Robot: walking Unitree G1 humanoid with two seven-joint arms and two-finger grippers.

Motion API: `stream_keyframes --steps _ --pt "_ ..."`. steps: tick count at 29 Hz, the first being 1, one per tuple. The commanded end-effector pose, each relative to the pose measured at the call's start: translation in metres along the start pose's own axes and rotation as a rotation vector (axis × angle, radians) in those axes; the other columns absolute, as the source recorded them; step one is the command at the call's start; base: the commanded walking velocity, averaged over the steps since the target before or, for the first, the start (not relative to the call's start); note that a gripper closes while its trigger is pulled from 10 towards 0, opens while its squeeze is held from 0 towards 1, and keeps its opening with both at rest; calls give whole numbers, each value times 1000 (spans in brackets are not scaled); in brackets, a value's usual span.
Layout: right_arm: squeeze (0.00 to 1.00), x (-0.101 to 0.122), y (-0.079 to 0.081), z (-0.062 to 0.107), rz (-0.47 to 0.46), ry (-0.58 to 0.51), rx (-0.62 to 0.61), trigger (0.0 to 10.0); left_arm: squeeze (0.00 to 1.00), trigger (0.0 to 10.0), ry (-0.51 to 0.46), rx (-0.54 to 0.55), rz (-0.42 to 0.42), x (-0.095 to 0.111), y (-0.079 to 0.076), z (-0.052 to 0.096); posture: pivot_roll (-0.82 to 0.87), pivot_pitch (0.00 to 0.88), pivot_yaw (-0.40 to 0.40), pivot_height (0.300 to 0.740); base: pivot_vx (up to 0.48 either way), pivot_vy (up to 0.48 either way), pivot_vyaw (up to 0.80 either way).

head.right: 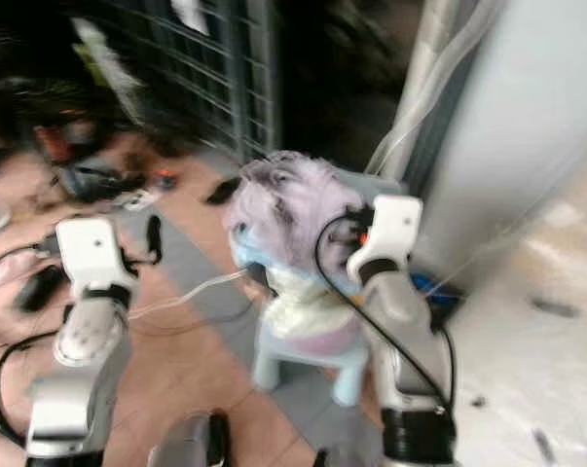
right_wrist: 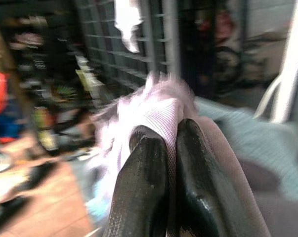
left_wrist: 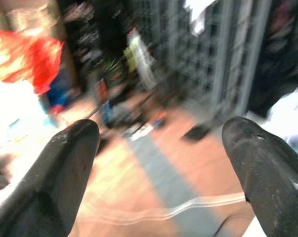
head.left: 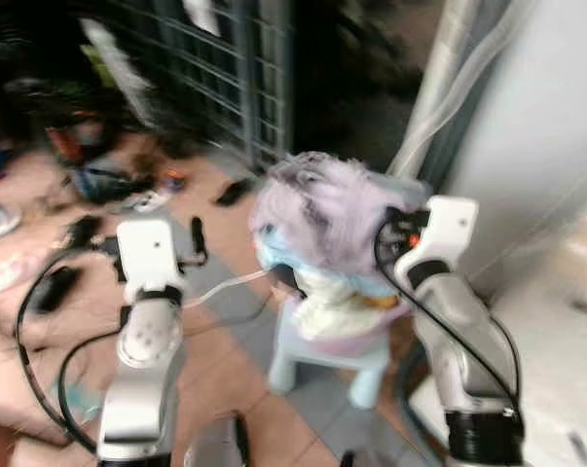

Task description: Clothes washing

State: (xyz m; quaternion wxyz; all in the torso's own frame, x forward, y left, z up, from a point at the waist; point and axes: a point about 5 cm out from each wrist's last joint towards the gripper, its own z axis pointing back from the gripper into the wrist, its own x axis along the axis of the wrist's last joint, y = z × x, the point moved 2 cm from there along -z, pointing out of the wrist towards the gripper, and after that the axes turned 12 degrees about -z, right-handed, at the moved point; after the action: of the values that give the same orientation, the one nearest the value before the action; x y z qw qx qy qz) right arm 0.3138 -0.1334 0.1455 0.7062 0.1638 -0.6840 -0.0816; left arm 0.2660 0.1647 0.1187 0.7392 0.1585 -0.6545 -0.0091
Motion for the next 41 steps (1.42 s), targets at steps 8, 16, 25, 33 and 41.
stream_keyframes --steps 8,16,25,33,41 --pt "0 8 -5 -1 8 -30 -24 10000 0 10000 -82 -62 46 22 -10 -5 -13 0 32 740 0 0 -800" --pt "0 10 -6 0 9 -44 -30 10000 0 10000 -74 -68 77 20 -8 -8 -12 0 31 740 0 0 -800" --pt "0 19 -11 -7 31 -73 -33 10000 0 10000 -79 -73 101 21 -10 -7 -17 0 32 740 212 0 -800" --pt "0 25 -13 -14 61 -82 -27 10000 0 10000 -139 -64 66 31 -4 -12 -1 0 20 740 0 0 0" --pt "0 36 -1 -20 87 -122 27 10000 0 10000 -156 -67 76 33 -2 -9 4 4 25 740 311 0 -460"
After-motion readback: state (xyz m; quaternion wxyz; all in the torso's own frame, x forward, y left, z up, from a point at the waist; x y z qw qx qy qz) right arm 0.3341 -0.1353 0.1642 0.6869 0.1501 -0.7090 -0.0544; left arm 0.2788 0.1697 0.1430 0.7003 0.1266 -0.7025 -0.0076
